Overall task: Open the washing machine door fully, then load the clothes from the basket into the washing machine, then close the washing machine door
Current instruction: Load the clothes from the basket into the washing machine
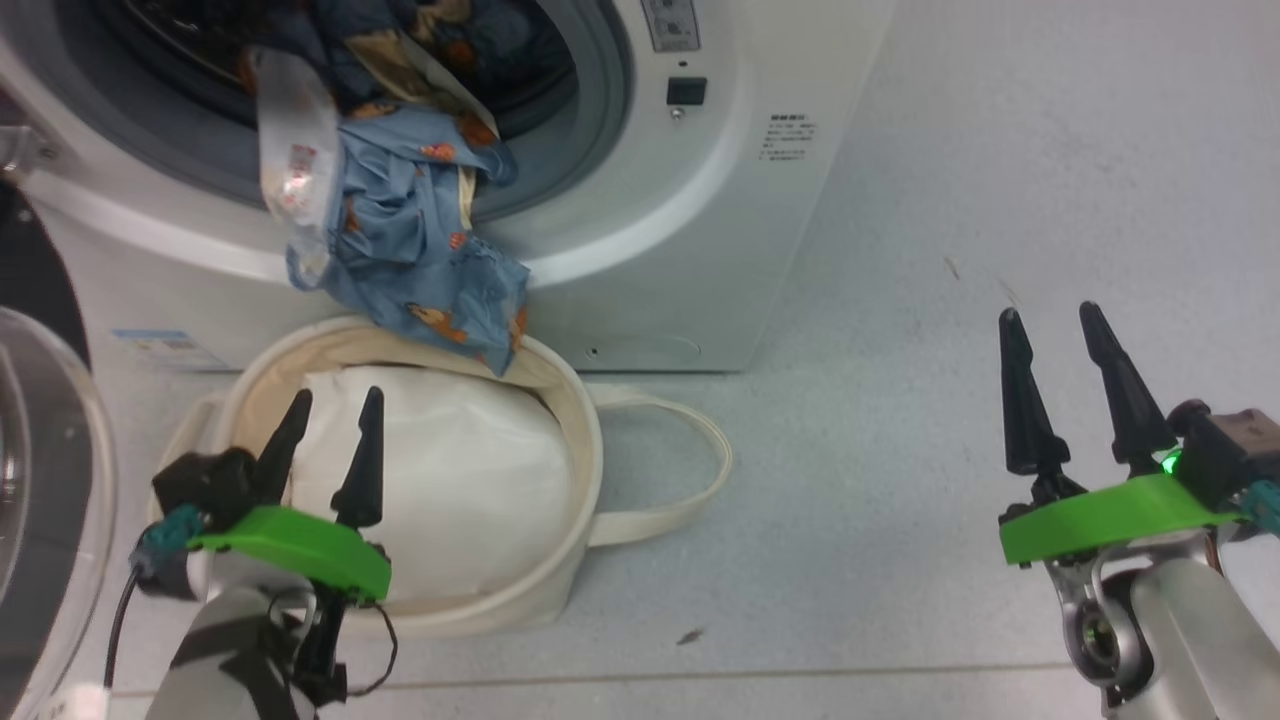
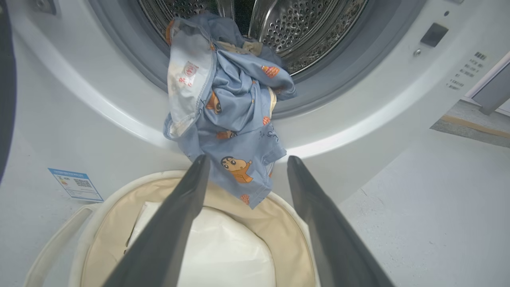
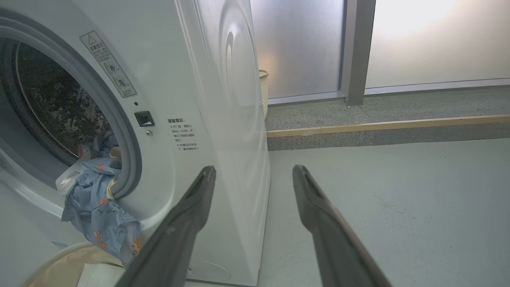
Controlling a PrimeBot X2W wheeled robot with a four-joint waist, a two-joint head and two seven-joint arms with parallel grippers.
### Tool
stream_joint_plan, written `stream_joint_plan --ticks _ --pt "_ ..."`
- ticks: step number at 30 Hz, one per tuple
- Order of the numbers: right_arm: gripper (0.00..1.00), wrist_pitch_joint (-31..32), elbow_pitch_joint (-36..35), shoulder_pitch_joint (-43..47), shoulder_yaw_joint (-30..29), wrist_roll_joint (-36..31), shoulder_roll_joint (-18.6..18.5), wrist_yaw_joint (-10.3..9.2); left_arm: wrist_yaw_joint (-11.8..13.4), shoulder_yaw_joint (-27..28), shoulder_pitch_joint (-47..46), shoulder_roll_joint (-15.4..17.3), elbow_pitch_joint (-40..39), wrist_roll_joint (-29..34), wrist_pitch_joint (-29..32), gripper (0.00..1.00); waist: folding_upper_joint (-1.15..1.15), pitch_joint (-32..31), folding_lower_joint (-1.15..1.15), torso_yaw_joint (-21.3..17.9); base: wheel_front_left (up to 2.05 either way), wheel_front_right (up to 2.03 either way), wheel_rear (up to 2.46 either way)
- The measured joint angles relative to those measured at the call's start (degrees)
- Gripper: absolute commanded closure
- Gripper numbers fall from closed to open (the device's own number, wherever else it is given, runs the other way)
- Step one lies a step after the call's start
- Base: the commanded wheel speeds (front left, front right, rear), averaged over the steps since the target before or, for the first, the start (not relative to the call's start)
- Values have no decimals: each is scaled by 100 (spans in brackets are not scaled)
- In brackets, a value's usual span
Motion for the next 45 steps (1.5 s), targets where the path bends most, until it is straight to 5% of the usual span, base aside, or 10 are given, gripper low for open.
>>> stream_joint_plan --ticks 15,29,45 --pt "0 0 -392 -400 -130 -244 153 0 -1 -1486 -1773 495 2124 -1250 0 0 0 1154 1 -450 0 0 0" --pt "0 0 -759 -688 -296 -445 367 0 -1 -2372 -3058 982 2672 -2457 249 0 0 2265 1 -805 0 0 0" --pt "0 0 -925 -701 -402 -508 456 0 -1 -2952 -3807 1471 3073 -2982 292 3 0 2762 -1 -1038 0 0 0"
